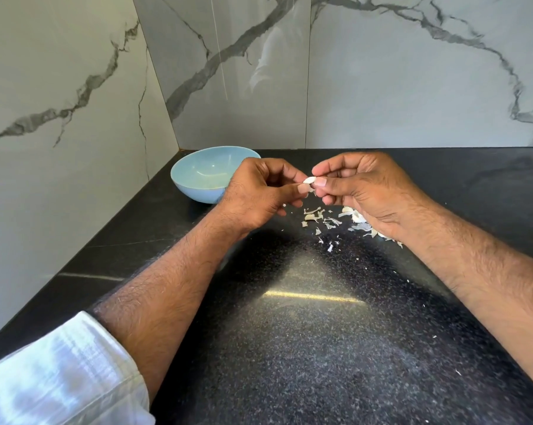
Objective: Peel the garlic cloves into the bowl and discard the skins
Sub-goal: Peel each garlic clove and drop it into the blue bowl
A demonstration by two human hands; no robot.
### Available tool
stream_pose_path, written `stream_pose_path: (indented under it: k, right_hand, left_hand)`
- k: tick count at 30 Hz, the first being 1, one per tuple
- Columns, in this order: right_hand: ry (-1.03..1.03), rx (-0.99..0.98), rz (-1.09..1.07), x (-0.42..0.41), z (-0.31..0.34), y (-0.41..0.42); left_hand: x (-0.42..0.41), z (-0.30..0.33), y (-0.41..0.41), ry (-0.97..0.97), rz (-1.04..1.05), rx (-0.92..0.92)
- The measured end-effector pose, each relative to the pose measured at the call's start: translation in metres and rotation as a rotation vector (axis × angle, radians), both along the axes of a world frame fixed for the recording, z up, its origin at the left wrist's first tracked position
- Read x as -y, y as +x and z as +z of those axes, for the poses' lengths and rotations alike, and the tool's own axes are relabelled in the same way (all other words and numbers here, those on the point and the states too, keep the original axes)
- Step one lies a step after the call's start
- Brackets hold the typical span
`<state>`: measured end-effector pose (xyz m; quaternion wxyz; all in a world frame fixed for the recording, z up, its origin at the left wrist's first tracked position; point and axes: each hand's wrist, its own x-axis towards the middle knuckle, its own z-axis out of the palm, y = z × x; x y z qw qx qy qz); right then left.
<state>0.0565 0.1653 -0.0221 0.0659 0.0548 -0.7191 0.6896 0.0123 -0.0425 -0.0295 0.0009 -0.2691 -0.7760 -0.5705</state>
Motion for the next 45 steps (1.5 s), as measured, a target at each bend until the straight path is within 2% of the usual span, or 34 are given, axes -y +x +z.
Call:
stream_pose_path:
  k: [8, 23, 32, 37, 45]
  right_hand:
    - [0.055, 0.039, -0.011, 0.0, 0.002, 0.001]
    - [0.105, -0.02, -0.043, 0.004, -0.001, -0.002]
    - [0.172, -0.063, -0.075, 0.002, -0.002, -0.004]
    - [0.189, -0.083, -0.077, 0.003, -0.002, -0.004]
    - [0.21, -0.084, -0.089, 0.003, 0.0, -0.002]
  left_hand:
    - [-0.005, -0.009, -0.004, 0.023, 0.082, -0.079]
    - [-0.013, -0.011, 0.0, 0.02, 0.131, -0.17]
    - [-0.019, -0.013, 0.001, 0.04, 0.096, -0.064]
    - [-0.018, -0.011, 0.003, 0.139, 0.025, 0.118]
    - [-0.015, -0.011, 0.001, 0.18, 0.015, -0.033]
